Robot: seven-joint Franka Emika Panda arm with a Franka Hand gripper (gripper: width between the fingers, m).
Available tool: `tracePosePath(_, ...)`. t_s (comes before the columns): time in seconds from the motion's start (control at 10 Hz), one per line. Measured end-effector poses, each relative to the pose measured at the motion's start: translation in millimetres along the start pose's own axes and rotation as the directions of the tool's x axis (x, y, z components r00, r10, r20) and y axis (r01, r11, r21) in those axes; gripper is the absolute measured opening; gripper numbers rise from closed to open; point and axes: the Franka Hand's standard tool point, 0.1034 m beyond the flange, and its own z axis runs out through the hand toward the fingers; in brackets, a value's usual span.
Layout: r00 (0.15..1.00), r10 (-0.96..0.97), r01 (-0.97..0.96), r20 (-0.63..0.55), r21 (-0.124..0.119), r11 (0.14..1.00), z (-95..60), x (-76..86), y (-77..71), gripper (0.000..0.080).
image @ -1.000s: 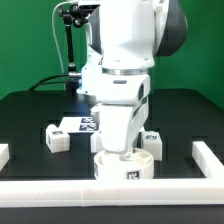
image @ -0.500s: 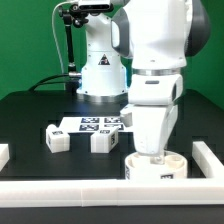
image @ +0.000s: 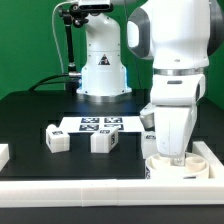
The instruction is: Assemble stool
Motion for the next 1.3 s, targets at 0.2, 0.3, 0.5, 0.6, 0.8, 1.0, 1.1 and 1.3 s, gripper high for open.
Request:
tracePosePath(0.2, 1.0, 0.001, -0.001, 0.0, 0.0, 1.0, 0.0, -0.4, 0.3, 0.0029)
tracePosePath(0.3, 1.0, 0.001, -0.001, 0.0, 0.0, 1.0, 0.0, -0.4, 0.3, 0.0207)
tracePosePath(0.5, 1.0, 0.003, -0.003, -0.003, -0.009, 1.0, -10.3, 0.6, -0.4, 0.0389)
tracePosePath(0.6, 1.0, 0.003, -0.003, 0.002, -0.008, 1.0, -19.7, -0.3, 0.5, 0.0526)
tracePosePath(0.8, 1.0, 0.008, -0.007, 0.004, -0.021, 1.0, -41.2, -3.9, 4.3, 0.0623)
tracePosePath(1.0, 1.0, 0.02, -0.02, 0.003, -0.036, 0.999, -49.3, -18.3, 6.1, 0.0641)
tracePosePath(1.1, 0.999, 0.035, -0.035, 0.006, -0.045, 0.998, -52.2, -33.5, 6.8, 0.0648)
tracePosePath(1.3, 0.999, 0.046, -0.045, 0.012, -0.051, 0.998, -57.1, -57.9, 12.4, 0.0649)
